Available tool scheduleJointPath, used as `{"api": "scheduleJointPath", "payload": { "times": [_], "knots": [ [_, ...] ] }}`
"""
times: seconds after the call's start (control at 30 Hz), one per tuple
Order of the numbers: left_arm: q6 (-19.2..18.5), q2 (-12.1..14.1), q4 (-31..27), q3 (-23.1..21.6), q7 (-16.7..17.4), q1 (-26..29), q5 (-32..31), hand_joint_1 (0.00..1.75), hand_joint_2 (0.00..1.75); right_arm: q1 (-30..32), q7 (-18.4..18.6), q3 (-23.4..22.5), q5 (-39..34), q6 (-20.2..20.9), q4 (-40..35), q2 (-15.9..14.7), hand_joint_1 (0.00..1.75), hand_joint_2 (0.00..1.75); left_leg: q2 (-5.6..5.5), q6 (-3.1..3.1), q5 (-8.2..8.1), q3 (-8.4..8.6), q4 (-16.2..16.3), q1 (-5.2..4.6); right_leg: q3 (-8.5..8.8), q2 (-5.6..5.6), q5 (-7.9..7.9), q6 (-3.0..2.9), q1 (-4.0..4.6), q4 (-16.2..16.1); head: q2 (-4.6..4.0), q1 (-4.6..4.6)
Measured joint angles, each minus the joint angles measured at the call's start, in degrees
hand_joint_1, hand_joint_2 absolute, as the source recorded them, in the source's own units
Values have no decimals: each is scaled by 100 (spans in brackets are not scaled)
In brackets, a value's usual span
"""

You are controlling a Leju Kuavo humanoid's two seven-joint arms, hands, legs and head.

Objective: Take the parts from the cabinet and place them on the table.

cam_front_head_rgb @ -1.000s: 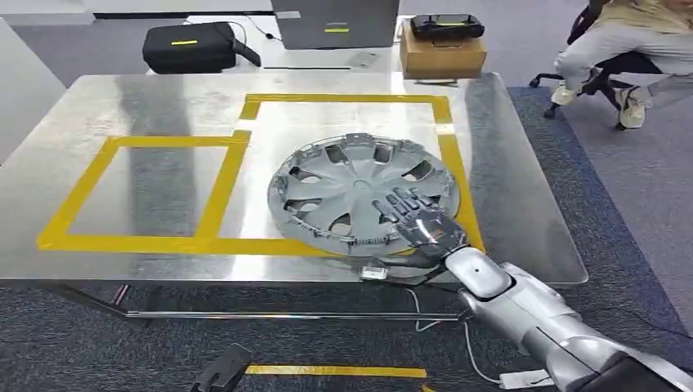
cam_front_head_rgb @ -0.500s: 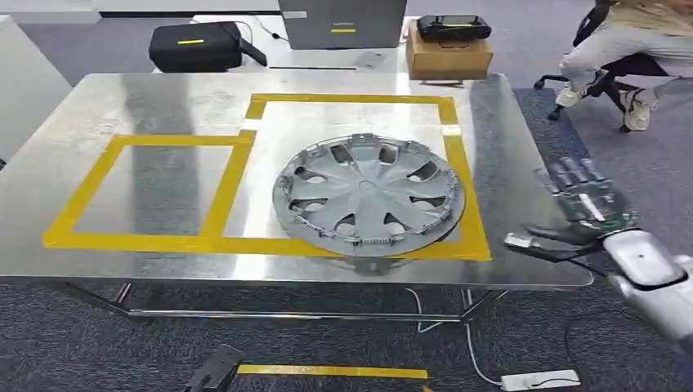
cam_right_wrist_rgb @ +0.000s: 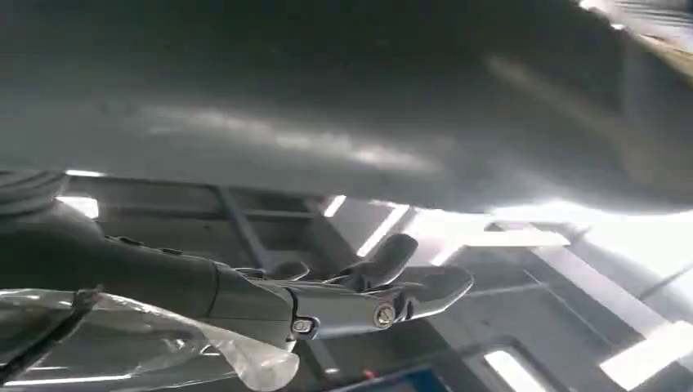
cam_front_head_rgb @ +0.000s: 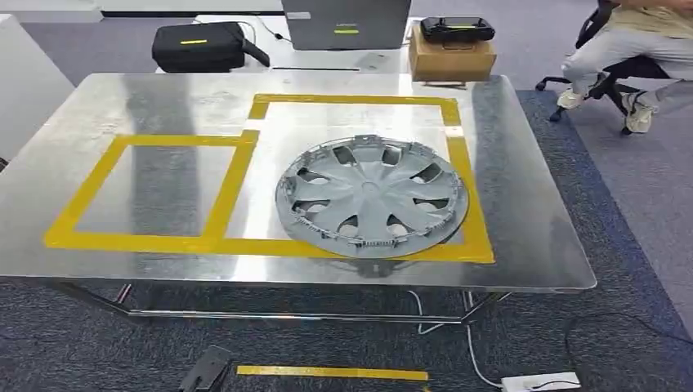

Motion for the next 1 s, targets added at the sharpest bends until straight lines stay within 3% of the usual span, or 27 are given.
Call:
{"api": "scheduleJointPath", "payload": {
  "times": [0.1,0.2,0.37,0.47,0.6,1.0],
  "knots": [
    [37,-7,0,79,-15,41,24,0,0,1445,-469,-1538,171,17,-540,44,0,0,3,16,-17,-7,-5,1,6,3,-12,-5,-4,0,0,-5],
    [64,-4,2,110,-15,60,57,0,0,2322,-772,-2779,336,7,-946,352,0,0,5,8,-26,12,-4,2,6,7,-22,6,-3,-1,0,0],
    [72,-13,2,193,-59,69,112,0,0,3007,-1011,-3845,562,-46,-1350,968,0,0,14,10,-28,16,-4,-1,7,19,-23,7,-5,-2,0,-2],
    [75,-26,2,230,-70,69,118,0,0,3197,-1083,-4248,612,-79,-1479,1295,0,0,27,14,-31,18,-3,-5,6,28,-23,7,-9,-2,0,4],
    [75,-33,2,238,-83,65,120,0,0,3327,-1100,-4520,612,-81,-1564,1477,0,0,51,17,-35,25,-4,-8,6,52,-23,7,-12,-1,0,6],
    [81,-42,2,241,-96,63,123,0,0,3329,-1278,-4762,706,-81,-1621,1858,0,0,59,18,-35,32,-4,-11,8,57,-23,7,-14,-2,0,0]
  ]
}}
